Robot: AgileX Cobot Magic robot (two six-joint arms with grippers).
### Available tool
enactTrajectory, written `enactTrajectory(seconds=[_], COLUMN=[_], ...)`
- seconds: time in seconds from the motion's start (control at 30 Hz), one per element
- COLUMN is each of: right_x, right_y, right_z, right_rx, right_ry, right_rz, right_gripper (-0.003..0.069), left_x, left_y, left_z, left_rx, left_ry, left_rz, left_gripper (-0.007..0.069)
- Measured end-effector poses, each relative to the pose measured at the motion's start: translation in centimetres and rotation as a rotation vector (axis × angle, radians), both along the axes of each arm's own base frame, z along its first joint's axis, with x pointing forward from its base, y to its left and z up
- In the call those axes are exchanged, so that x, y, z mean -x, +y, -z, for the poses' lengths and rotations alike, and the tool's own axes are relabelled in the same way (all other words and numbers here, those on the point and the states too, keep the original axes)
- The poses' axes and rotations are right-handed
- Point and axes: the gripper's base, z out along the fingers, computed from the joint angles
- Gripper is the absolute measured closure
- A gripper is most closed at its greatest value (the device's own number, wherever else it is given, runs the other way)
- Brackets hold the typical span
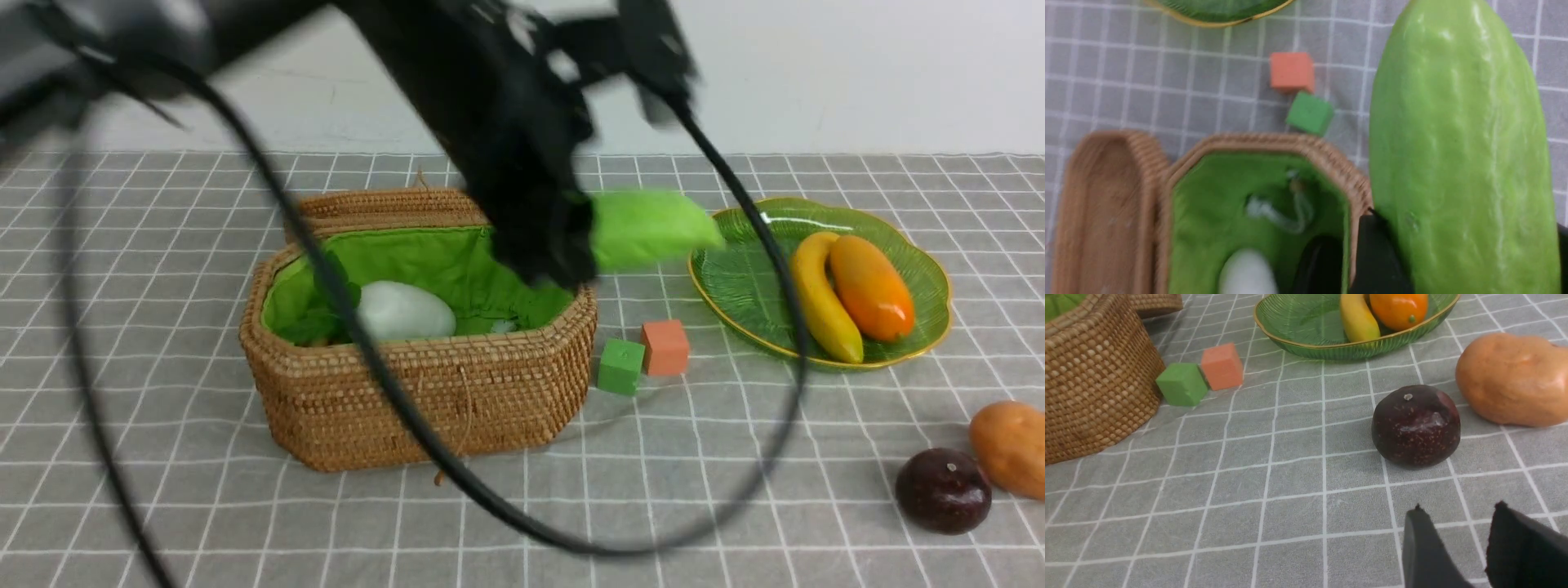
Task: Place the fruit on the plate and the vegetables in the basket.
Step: Take a chayote with your left arm and place it on the basket on the left.
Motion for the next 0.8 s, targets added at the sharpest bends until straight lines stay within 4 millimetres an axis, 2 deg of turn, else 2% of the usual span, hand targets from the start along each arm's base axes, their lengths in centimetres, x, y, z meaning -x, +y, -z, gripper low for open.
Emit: enactTrajectory(seconds=[0.03,0.13,0.23,0.27,0.4,0.53,0.8], right_x=[0.0,0.0,0.0,0.0,0.0,0.0,0.0], right_y=[0.0,0.0,0.0,0.0,0.0,0.0,0.0], right_z=[0.0,0.0,0.0,0.0,0.0,0.0,0.0], right_rx=[0.000,0.000,0.000,0.000,0.000,0.000,0.000], right_ry=[0.000,0.000,0.000,0.000,0.000,0.000,0.000], right_rz=[0.000,0.000,0.000,0.000,0.000,0.000,0.000], right_gripper=[0.0419,0.0419,0.0419,0.0419,0.0418,0.0418,0.0418], left_x=[-0.3,-1.3,-3.0,-3.0,-5.2,-6.5,-8.0], left_y=[2.0,5.7,7.9,8.0,8.2,7.8,7.0], left_z=[-0.8,-1.1,1.3,1.5,6.3,9.3,11.0], left_rx=[0.014,0.021,0.029,0.027,0.029,0.035,0.128], left_ry=[-0.012,-0.005,0.046,0.051,0.094,0.116,0.131], left_rz=[-0.059,-0.175,-0.264,-0.267,-0.306,-0.314,-0.374], left_gripper=[0.0207,0.0207,0.0207,0.0207,0.0207,0.0207,0.0191])
